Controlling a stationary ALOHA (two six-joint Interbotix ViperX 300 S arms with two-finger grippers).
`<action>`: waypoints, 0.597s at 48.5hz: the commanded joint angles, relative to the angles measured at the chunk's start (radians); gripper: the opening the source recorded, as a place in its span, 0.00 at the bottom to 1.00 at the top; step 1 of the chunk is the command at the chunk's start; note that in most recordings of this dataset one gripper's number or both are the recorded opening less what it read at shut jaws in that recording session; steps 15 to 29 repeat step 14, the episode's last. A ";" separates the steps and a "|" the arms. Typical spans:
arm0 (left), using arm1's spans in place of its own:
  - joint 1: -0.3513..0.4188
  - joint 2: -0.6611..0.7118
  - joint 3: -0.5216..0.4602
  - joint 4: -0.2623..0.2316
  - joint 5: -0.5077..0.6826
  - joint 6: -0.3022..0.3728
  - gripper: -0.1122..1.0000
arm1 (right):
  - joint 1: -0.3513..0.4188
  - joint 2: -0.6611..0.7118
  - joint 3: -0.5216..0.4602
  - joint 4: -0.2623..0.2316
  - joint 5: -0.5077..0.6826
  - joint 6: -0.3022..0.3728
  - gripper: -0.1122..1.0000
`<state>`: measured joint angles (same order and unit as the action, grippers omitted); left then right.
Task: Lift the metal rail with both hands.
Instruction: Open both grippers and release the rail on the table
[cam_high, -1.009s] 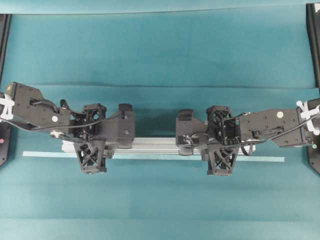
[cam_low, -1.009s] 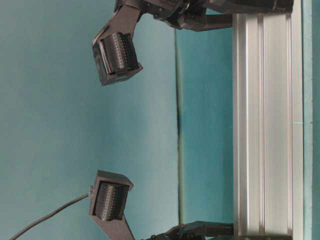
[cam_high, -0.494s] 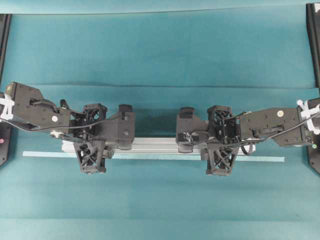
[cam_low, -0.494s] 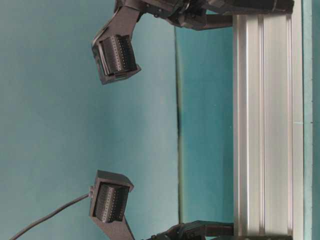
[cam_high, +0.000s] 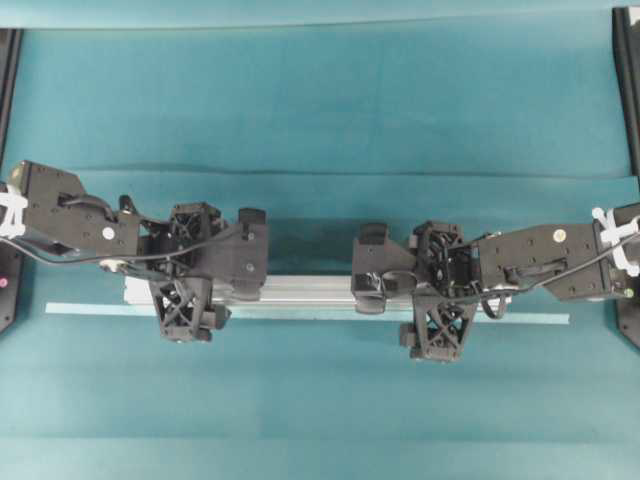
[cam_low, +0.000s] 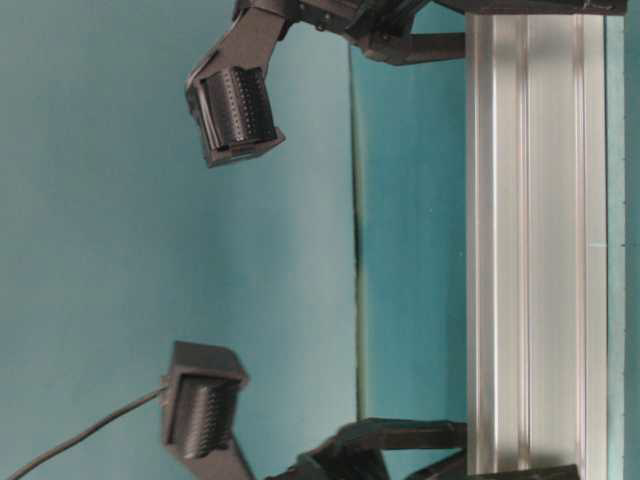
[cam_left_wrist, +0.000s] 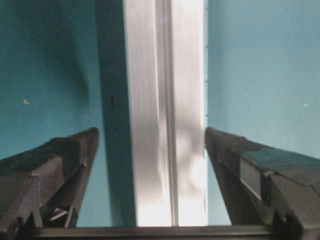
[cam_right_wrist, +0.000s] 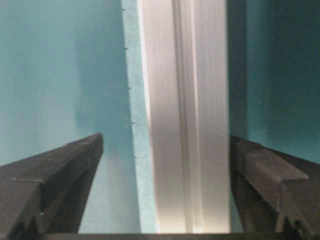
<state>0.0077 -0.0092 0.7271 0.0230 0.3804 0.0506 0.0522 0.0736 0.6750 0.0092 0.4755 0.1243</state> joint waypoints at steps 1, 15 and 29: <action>-0.002 -0.049 -0.006 0.005 -0.003 0.005 0.95 | -0.012 -0.023 -0.008 -0.002 -0.005 0.006 0.93; -0.002 -0.219 -0.003 0.003 0.008 0.009 0.95 | -0.051 -0.184 0.002 -0.005 0.003 0.005 0.93; -0.002 -0.219 -0.003 0.003 0.008 0.009 0.95 | -0.051 -0.184 0.002 -0.005 0.003 0.005 0.93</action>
